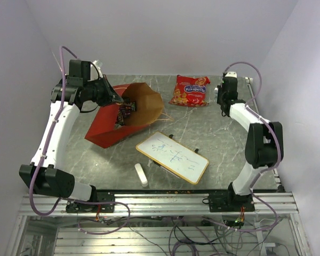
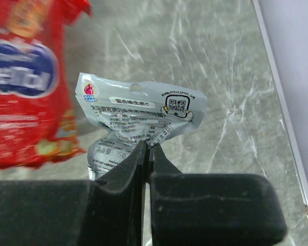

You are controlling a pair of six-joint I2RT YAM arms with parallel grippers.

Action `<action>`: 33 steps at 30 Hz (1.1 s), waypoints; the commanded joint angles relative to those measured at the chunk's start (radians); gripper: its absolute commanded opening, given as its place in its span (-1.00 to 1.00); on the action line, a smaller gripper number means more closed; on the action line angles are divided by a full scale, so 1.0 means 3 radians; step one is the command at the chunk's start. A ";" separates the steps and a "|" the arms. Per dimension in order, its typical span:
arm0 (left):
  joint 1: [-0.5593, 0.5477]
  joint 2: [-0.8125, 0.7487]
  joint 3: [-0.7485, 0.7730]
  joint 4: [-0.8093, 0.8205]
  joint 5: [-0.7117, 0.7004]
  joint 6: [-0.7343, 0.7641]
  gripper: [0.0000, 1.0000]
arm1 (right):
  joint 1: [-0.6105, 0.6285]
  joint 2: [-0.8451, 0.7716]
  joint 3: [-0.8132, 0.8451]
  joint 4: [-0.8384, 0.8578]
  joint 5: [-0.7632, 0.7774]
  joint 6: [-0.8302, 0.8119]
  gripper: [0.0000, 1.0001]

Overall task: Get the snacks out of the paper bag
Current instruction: Place the snack at the center of the board.

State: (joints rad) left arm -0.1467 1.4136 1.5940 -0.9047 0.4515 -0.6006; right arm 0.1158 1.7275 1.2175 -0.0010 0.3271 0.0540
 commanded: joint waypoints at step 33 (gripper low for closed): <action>0.0008 0.0343 0.0402 -0.0029 -0.0163 -0.0161 -0.86 | -0.0155 0.0527 0.1351 -0.1857 -0.0706 0.0911 0.57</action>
State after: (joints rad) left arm -0.1459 1.4979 1.6638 -0.9112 0.3698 -0.6262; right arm 0.0216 2.0060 1.5780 -0.3874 0.1307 0.2718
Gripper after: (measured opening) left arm 0.075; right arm 0.783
